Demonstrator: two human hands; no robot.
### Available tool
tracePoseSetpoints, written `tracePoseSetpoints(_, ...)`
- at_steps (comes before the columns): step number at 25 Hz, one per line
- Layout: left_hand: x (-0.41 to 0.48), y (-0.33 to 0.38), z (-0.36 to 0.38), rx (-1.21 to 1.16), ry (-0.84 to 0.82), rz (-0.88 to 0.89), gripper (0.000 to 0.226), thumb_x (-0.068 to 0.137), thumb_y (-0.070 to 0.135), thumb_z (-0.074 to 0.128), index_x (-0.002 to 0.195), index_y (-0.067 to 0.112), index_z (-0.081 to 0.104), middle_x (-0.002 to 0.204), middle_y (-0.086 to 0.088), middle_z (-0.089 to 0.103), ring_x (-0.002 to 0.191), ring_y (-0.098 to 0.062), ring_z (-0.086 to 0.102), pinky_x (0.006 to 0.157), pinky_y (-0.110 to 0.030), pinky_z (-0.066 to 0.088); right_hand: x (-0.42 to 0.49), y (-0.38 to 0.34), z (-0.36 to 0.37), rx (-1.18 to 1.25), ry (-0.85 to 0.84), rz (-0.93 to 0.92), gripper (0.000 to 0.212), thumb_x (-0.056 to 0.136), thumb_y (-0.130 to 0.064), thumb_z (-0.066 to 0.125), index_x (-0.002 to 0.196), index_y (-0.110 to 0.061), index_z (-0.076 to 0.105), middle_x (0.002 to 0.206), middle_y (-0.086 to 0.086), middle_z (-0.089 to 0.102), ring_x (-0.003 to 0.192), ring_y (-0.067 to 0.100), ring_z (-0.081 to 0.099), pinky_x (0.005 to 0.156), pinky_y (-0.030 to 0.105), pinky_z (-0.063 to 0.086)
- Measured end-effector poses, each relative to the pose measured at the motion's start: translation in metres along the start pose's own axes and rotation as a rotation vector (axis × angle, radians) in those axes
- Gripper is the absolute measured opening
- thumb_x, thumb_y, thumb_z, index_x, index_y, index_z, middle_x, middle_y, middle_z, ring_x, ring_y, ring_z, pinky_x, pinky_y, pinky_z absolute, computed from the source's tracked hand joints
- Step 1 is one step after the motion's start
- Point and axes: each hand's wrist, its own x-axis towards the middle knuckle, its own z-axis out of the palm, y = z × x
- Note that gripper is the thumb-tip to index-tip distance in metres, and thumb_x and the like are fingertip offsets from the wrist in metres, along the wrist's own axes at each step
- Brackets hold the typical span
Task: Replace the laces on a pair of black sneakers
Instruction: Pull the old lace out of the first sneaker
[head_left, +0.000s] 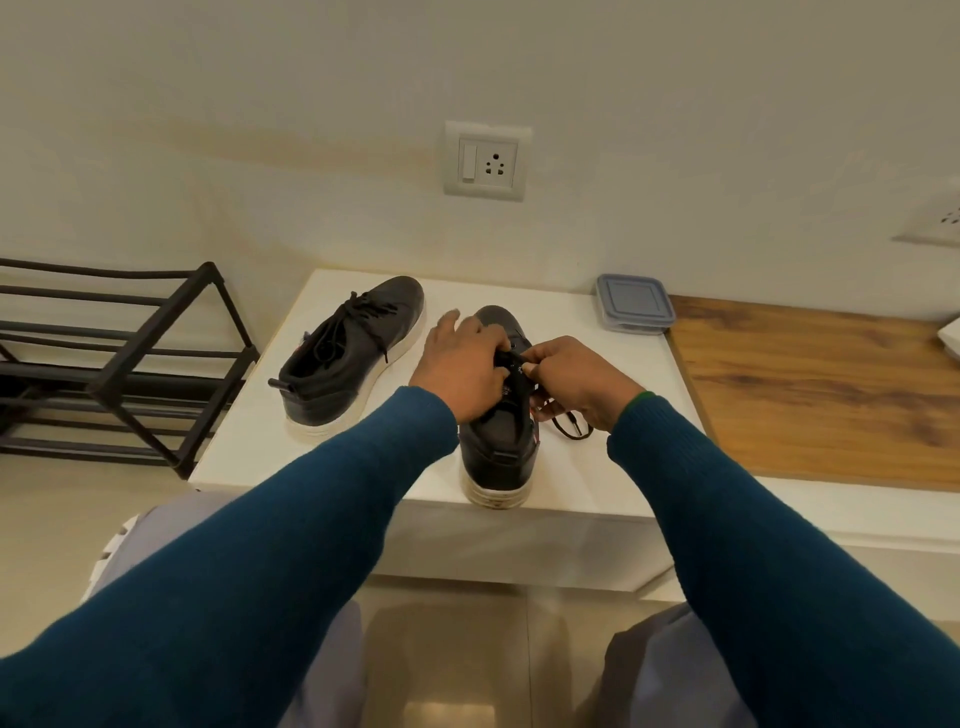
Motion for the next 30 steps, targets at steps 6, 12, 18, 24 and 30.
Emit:
tracePoseSetpoints(6, 0.002, -0.005, -0.020, -0.420, 0.316, -0.146, 0.007, 0.100, 0.014, 0.050, 0.097, 0.012, 0.056, 0.113, -0.005, 0.049, 0.108, -0.024, 0.047, 0.088, -0.030, 0.039, 0.001, -0.001, 0.000, 0.015, 0.007, 0.014, 0.028, 0.103, -0.004, 0.040, 0.112, -0.008, 0.067, 0.089, 0.016, 0.063, 0.071, 0.021, 0.058, 0.068, 0.035, 0.060)
tracePoseSetpoints(12, 0.005, -0.028, -0.033, -0.465, 0.386, -0.360, 0.022, 0.094, 0.015, 0.052, 0.115, 0.017, 0.059, 0.126, -0.002, 0.049, 0.126, -0.027, 0.039, 0.102, -0.037, 0.038, 0.004, 0.001, 0.000, -0.026, 0.013, 0.010, 0.025, 0.099, -0.001, 0.045, 0.101, -0.010, 0.069, 0.085, 0.014, 0.067, 0.066, 0.018, 0.061, 0.059, 0.028, 0.059)
tracePoseSetpoints(18, 0.001, 0.003, 0.002, 0.255, 0.004, 0.085, 0.028, 0.097, 0.038, 0.055, 0.119, 0.023, 0.065, 0.138, -0.004, 0.050, 0.146, -0.032, 0.024, 0.120, -0.046, 0.021, 0.007, 0.004, 0.001, -0.071, 0.017, -0.016, 0.025, 0.100, -0.003, 0.045, 0.099, -0.009, 0.069, 0.088, 0.018, 0.067, 0.070, 0.022, 0.063, 0.063, 0.032, 0.061)
tracePoseSetpoints(24, 0.004, -0.018, -0.035, -0.802, 0.563, -0.362, 0.012, 0.097, 0.012, 0.043, 0.092, 0.015, 0.053, 0.098, 0.002, 0.061, 0.088, -0.013, 0.059, 0.072, -0.018, 0.044, 0.005, 0.004, -0.001, -0.045, 0.010, -0.002, 0.024, 0.100, -0.004, 0.047, 0.104, -0.010, 0.070, 0.096, 0.020, 0.070, 0.076, 0.022, 0.064, 0.064, 0.030, 0.061)
tracePoseSetpoints(30, -0.009, -0.050, -0.035, -0.136, -0.068, -0.319, 0.024, 0.097, 0.017, 0.046, 0.092, 0.006, 0.067, 0.086, -0.010, 0.068, 0.079, -0.026, 0.067, 0.067, -0.035, 0.055, 0.009, 0.000, 0.006, -0.156, 0.065, -0.033, 0.022, 0.097, -0.005, 0.048, 0.104, -0.007, 0.069, 0.097, 0.018, 0.071, 0.083, 0.028, 0.071, 0.070, 0.036, 0.063)
